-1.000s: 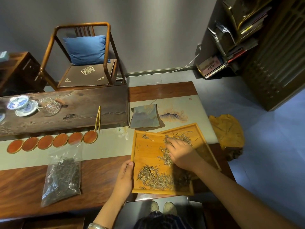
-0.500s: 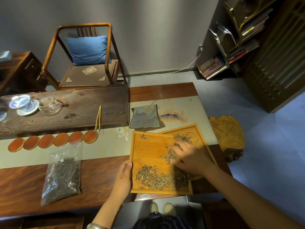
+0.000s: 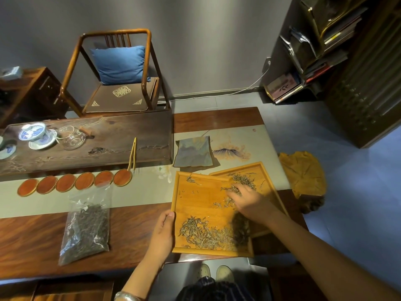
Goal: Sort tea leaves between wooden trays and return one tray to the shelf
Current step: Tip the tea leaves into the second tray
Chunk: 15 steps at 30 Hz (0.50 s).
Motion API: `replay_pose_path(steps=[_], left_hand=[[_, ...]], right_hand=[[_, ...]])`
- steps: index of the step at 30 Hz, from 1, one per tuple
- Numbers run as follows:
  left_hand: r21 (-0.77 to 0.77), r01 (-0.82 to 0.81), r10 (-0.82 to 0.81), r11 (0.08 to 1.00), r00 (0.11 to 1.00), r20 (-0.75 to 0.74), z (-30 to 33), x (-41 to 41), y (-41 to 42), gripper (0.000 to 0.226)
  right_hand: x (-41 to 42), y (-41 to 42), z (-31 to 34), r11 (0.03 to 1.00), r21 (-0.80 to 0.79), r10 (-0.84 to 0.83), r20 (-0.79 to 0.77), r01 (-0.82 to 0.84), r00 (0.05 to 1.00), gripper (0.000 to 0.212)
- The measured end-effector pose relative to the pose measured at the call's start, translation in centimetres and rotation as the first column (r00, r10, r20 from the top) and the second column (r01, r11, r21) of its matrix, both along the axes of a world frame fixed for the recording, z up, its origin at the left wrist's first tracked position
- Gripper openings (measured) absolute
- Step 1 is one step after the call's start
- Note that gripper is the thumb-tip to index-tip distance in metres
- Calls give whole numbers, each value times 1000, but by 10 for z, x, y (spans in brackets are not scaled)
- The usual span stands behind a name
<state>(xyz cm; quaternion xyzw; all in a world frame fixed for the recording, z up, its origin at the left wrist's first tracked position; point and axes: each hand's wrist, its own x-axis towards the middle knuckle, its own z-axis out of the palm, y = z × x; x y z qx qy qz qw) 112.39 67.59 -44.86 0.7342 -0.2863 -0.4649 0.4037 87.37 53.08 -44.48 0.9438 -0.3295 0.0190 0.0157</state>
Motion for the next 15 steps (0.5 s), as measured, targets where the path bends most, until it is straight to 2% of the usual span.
replay_pose_path(steps=[2, 7, 9, 11, 13, 15], left_hand=[[-3, 6, -6, 1000, 1000, 4, 2, -1, 0, 25], [4, 17, -17, 1000, 1000, 10, 7, -2, -1, 25], [1, 21, -21, 1000, 1000, 11, 9, -3, -2, 26], [-2, 16, -16, 1000, 1000, -4, 11, -3, -5, 26], [-5, 5, -5, 1000, 1000, -10, 12, -3, -8, 25], [-9, -4, 4, 1000, 1000, -6, 13, -4, -11, 23]], right_hand=[[-3, -5, 2, 999, -24, -26, 20, 27, 999, 37], [-7, -12, 5, 986, 48, -156, -22, 157, 988, 35], [-10, -15, 8, 976, 53, -214, 19, 213, 977, 38], [-7, -11, 17, 987, 6, -159, 123, 160, 979, 34], [2, 2, 22, 996, -90, -14, 152, 28, 988, 26], [15, 22, 26, 999, -25, 31, 182, -27, 983, 35]])
